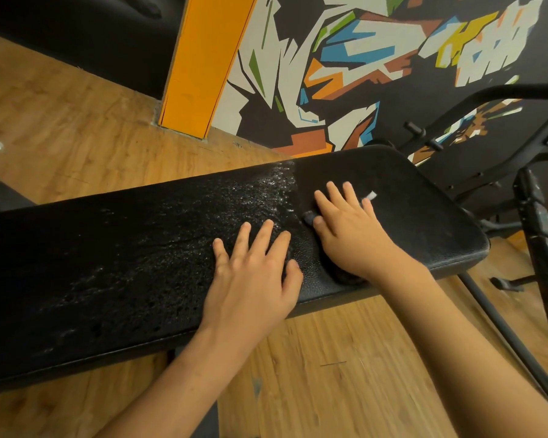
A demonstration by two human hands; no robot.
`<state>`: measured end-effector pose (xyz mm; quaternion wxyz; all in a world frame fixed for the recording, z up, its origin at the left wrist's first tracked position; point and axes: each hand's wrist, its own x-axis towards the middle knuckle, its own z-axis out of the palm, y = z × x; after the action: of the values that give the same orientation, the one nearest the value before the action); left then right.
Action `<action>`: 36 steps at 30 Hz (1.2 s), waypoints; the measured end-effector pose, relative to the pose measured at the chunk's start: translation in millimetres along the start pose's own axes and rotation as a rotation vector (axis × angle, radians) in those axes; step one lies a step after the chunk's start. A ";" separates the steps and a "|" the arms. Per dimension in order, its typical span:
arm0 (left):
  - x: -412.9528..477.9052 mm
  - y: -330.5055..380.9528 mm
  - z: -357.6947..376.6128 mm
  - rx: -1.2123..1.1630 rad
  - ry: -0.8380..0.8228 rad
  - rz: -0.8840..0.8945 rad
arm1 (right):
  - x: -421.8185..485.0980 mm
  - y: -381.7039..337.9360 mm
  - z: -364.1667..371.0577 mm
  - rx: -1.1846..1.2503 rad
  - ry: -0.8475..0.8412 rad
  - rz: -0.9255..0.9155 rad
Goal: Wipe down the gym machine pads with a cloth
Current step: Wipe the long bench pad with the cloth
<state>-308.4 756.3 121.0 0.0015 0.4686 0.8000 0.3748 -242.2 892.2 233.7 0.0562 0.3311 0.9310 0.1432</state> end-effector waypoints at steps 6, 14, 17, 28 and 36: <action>-1.4 2.0 -2.6 -0.012 -0.013 -0.011 | 29.2 0.9 0.3 0.004 0.009 -0.009; -2.3 -0.5 -3.0 -0.055 -0.031 -0.023 | -57.1 4.8 2.8 0.019 0.013 -0.036; -2.6 0.1 -4.1 -0.057 -0.046 -0.026 | -53.8 2.7 1.5 -0.015 0.002 -0.023; 1.3 2.3 -0.3 -0.015 -0.039 -0.028 | 19.5 6.2 -1.7 -0.027 -0.015 0.002; 2.1 1.1 6.8 0.024 0.041 -0.014 | 135.5 2.5 -1.3 -0.004 0.000 -0.028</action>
<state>-306.4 762.3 117.5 -0.0181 0.4551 0.8076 0.3747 -345.9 979.5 234.4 0.0589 0.3179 0.9352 0.1442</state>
